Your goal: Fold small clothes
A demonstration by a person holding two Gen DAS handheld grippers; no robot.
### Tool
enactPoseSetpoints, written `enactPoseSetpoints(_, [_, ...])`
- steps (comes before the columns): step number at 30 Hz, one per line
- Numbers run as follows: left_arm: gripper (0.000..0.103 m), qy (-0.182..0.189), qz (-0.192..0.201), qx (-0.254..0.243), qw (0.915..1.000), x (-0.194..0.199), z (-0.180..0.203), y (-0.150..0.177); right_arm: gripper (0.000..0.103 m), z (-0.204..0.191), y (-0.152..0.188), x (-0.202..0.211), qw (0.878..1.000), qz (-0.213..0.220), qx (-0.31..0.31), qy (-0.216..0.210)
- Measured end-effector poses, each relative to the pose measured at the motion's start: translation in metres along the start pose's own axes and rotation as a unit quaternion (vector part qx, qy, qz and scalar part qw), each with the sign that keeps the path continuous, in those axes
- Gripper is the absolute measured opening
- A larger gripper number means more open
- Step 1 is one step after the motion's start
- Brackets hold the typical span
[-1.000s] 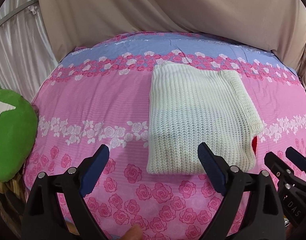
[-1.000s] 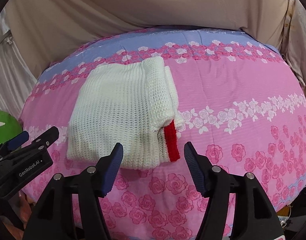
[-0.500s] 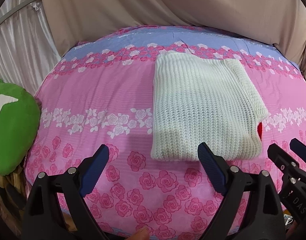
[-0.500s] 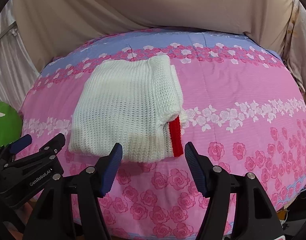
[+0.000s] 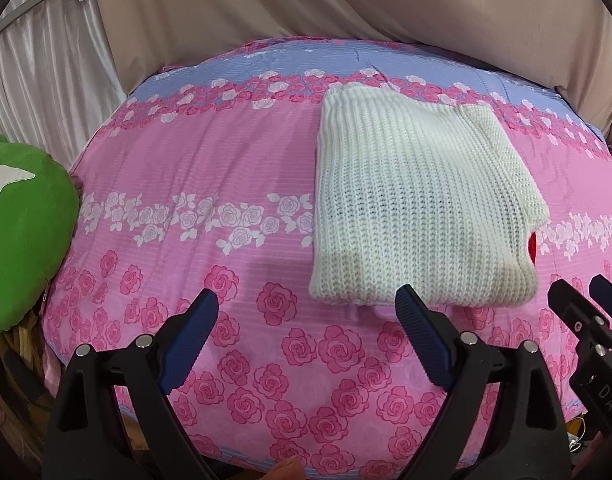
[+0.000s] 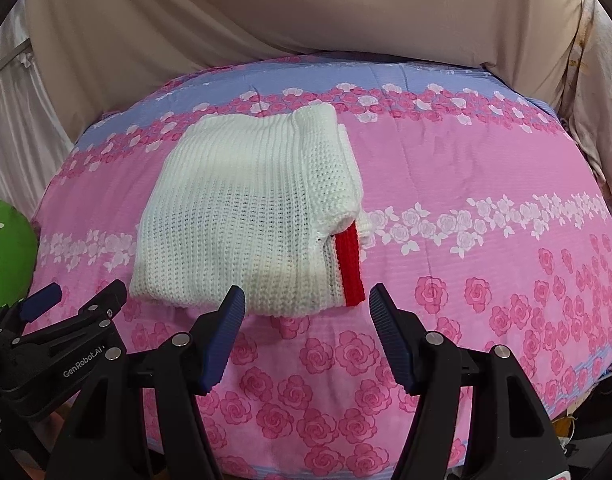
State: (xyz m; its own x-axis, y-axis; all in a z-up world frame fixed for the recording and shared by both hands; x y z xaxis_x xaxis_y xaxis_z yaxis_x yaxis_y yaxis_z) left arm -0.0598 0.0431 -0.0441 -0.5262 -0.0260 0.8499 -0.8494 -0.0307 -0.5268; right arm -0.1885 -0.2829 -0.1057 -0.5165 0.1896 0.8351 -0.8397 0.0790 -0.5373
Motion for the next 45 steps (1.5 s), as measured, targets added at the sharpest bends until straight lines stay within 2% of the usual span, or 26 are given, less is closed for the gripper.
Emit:
enactPoseSetpoints(14, [0.088,-0.003,0.005,-0.001,1.0,-0.004,0.001,0.0,0.064,-0.011,0.0,-0.004,1.0,0.001,0.012,0.005])
enactPoseSetpoints(22, [0.096,-0.007,0.021,-0.012,0.9997,0.002,0.011,-0.002,0.065,-0.013,-0.002,0.0,1.0,0.01,0.014,0.013])
enactPoseSetpoints(41, [0.098,0.003,-0.001,-0.007,1.0,-0.009,0.015,-0.002,0.067,-0.009,-0.004,-0.002,1.0,0.007,0.009,0.023])
enactPoseSetpoints(45, [0.098,-0.003,-0.002,-0.009,1.0,-0.011,0.015,-0.002,0.067,-0.01,-0.003,-0.004,1.0,0.005,0.007,0.024])
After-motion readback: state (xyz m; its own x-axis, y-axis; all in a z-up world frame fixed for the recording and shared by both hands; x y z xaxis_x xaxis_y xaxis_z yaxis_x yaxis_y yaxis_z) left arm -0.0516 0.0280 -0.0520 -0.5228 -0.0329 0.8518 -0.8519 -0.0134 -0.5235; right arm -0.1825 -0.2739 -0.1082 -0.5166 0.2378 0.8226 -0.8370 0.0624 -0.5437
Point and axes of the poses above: each gripper's, at about its wrist camera, not at the fingertips, and x roughly against the way its jaws point, z to its right, y to its underside, the point moved 3 cm from there along -x, roughly the way its jaws point, and after that the axes turned 13 degrees about x, right-handed, at the moved point
